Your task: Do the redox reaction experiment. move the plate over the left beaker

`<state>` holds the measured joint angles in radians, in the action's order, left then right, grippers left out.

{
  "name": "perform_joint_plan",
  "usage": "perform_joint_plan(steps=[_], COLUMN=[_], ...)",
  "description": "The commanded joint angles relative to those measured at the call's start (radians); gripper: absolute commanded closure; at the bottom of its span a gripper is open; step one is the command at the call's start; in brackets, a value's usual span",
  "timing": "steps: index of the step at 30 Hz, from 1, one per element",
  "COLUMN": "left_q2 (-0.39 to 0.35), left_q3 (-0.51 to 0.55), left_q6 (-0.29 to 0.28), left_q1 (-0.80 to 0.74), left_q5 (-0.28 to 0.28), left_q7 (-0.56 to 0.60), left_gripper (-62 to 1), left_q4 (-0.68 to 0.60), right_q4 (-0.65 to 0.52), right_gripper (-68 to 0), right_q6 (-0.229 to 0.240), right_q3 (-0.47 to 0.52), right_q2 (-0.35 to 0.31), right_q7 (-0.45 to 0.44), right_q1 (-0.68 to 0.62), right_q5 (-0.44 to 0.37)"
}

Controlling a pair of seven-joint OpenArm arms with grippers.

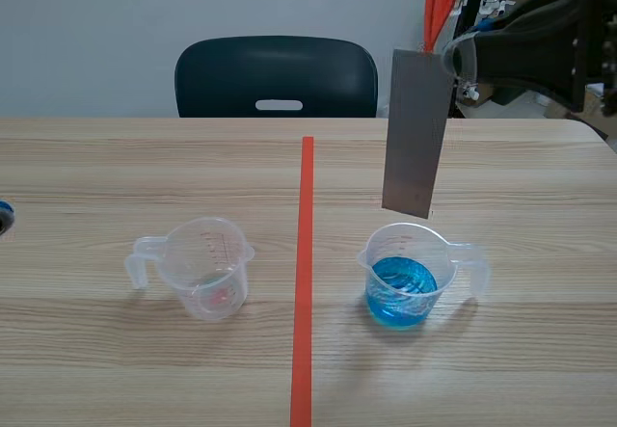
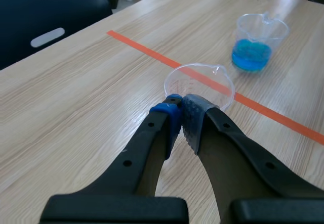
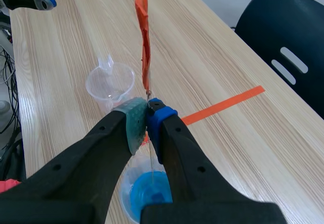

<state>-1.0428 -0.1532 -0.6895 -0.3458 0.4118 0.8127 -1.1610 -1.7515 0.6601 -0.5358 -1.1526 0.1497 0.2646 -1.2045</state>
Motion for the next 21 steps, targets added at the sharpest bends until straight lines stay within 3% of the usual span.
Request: perform_joint_plan(steps=[1, 3, 11, 15, 21], left_q2=[0.048, 0.101, 0.319, 0.427, 0.592], left_q3=[0.053, 0.129, 0.340, 0.384, 0.390], left_q6=[0.004, 0.009, 0.094, 0.130, 0.137], left_q1=[-0.029, -0.087, -0.217, -0.227, -0.236], left_q5=[0.009, -0.016, -0.225, -0.322, -0.447], left_q7=[0.014, 0.032, 0.172, 0.210, 0.233], left_gripper=[-2.8, -2.8, -2.8, -3.0, -3.0], left_q4=[-0.011, -0.011, -0.012, -0.011, -0.012], right_q4=[-0.003, -0.003, -0.003, -0.003, -0.003], right_gripper=[-0.6, -0.6, -0.6, -0.6, -0.6], right_q6=[-0.008, -0.011, -0.018, -0.018, -0.031], right_q3=[0.021, 0.021, 0.021, 0.021, 0.021], right_q2=[0.019, 0.058, 0.231, 0.342, 0.526], right_q7=[0.022, 0.062, 0.224, 0.326, 0.468], right_q1=[0.047, 0.075, 0.166, 0.199, 0.230], right_q5=[-0.006, -0.007, -0.019, -0.018, 0.013])
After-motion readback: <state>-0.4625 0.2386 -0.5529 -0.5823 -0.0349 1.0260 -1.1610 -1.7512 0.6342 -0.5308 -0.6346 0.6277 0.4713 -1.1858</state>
